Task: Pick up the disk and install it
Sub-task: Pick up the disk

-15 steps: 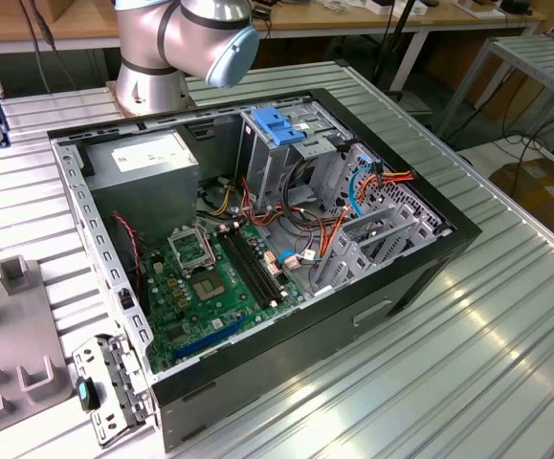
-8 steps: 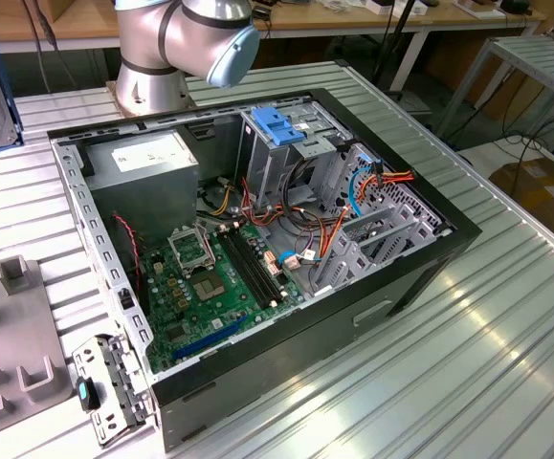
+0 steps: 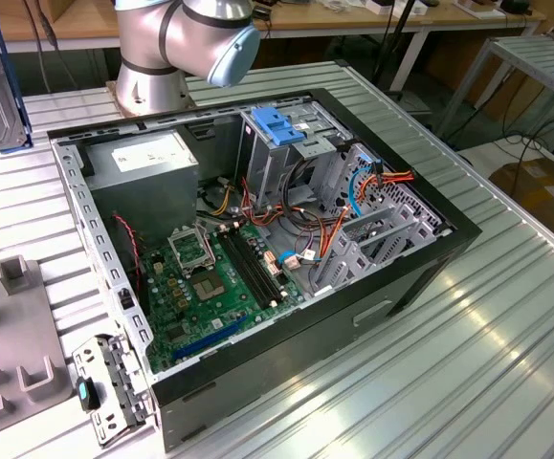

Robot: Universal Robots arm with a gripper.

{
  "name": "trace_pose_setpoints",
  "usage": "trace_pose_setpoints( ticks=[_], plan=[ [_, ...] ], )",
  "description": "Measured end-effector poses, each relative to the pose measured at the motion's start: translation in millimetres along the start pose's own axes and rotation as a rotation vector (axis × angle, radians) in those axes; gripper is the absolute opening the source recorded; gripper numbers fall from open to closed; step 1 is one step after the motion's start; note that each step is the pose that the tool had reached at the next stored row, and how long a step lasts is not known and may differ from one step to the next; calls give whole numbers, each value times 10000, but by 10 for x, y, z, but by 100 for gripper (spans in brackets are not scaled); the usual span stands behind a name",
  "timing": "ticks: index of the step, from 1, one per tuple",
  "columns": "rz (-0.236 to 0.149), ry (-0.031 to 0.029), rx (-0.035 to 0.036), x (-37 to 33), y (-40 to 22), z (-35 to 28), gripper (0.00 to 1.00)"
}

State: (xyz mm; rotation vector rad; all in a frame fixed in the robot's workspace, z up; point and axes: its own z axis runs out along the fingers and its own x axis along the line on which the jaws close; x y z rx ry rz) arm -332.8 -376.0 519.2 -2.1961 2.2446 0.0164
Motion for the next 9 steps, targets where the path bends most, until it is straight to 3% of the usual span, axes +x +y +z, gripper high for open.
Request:
trace_pose_setpoints(
  ticks=[9],
  plan=[
    [0,0,0,-3,-133,5,37]
  ],
)
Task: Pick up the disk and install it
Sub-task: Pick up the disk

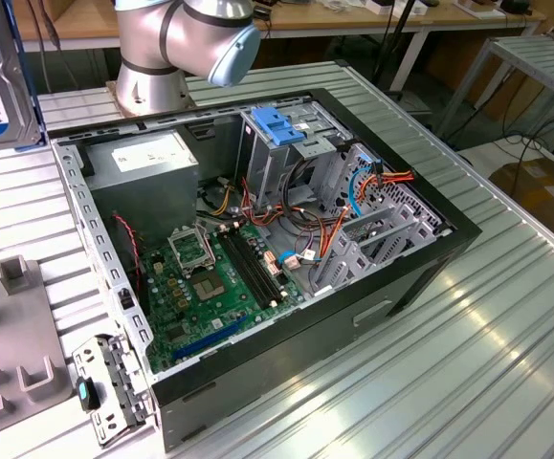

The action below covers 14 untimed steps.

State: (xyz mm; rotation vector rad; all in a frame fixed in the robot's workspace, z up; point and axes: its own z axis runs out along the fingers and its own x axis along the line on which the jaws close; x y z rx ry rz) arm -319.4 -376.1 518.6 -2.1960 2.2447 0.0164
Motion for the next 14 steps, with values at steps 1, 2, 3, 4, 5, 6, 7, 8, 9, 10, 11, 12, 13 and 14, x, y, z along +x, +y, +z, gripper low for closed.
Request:
trace_pose_setpoints(
  ticks=[1,2,3,4,5,6,7,8,9,10,11,12,13,14],
  plan=[
    [0,0,0,0,-13,0,37],
    [0,0,0,0,-27,1,37],
    [0,0,1,-1,-41,2,37],
    [0,0,1,-1,-54,2,37],
    [0,0,0,-1,-68,2,37],
    [0,0,0,-1,-82,3,37],
    [0,0,0,-2,-98,3,37],
    [0,1,-1,-2,-116,4,37],
    [0,1,-1,-3,-129,4,37],
    [1,1,0,-3,-142,5,37],
    [0,1,0,-3,-154,6,37],
    [0,1,0,-3,-171,7,37],
    [0,1,0,-3,-184,7,37],
    [0,1,0,-4,-204,8,37]
  ],
)
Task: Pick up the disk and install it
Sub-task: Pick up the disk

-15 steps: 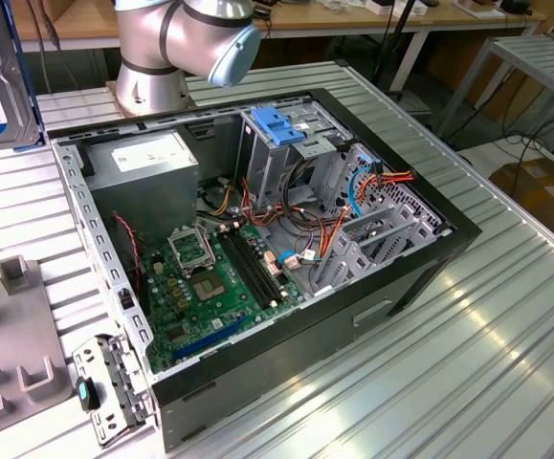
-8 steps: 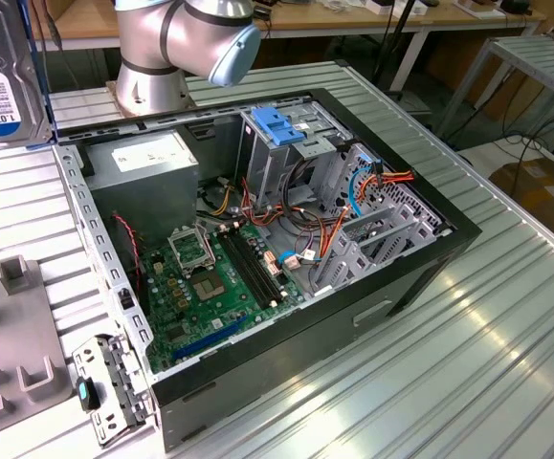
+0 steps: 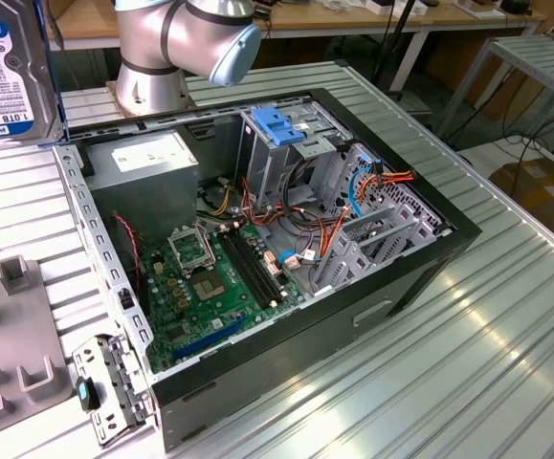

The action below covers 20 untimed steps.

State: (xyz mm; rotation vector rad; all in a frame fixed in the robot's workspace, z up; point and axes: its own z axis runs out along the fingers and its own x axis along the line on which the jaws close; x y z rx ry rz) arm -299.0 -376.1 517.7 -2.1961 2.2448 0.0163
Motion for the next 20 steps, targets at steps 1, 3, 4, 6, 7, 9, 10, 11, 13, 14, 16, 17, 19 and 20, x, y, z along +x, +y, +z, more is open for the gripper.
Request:
trace_pose_setpoints(
  ticks=[1,3,4,6,7,9,10,11,13,14,16,17,19,20],
  plan=[
    [0,0,0,-1,-21,1,37],
    [0,0,0,-1,-47,1,37],
    [0,0,0,-1,-65,2,37],
    [-1,0,0,-2,-100,3,37],
    [0,1,-1,-3,-114,3,37],
    [-1,2,0,-3,-152,4,37],
    [0,2,0,-4,-180,5,37],
    [0,2,-1,-5,-205,6,37],
    [0,3,-1,-5,-234,7,37],
    [0,2,0,-5,-251,7,37],
    [0,3,0,-5,-289,9,37],
    [0,2,0,-5,-305,9,37],
    [-1,3,-1,-6,-335,10,37],
    [-1,3,0,-6,-348,10,37]
  ],
)
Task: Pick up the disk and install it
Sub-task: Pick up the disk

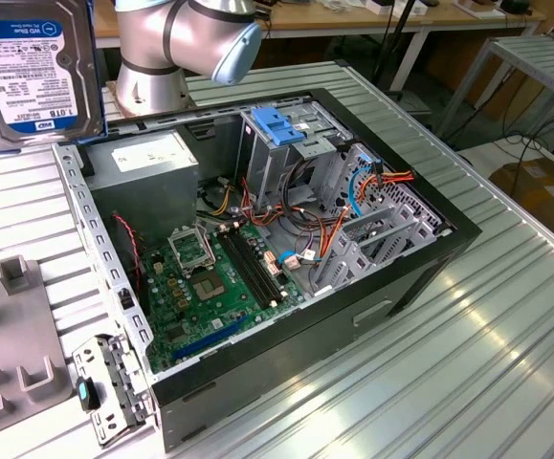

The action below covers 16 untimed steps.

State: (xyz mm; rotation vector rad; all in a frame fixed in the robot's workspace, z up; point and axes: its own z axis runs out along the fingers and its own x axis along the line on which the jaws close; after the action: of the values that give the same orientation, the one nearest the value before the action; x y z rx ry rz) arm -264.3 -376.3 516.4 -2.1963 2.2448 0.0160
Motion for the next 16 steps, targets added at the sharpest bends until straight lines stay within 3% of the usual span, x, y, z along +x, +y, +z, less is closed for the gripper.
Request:
trace_pose_setpoints(
  ticks=[16],
  plan=[
    [0,3,0,-4,-250,11,37]
  ],
)
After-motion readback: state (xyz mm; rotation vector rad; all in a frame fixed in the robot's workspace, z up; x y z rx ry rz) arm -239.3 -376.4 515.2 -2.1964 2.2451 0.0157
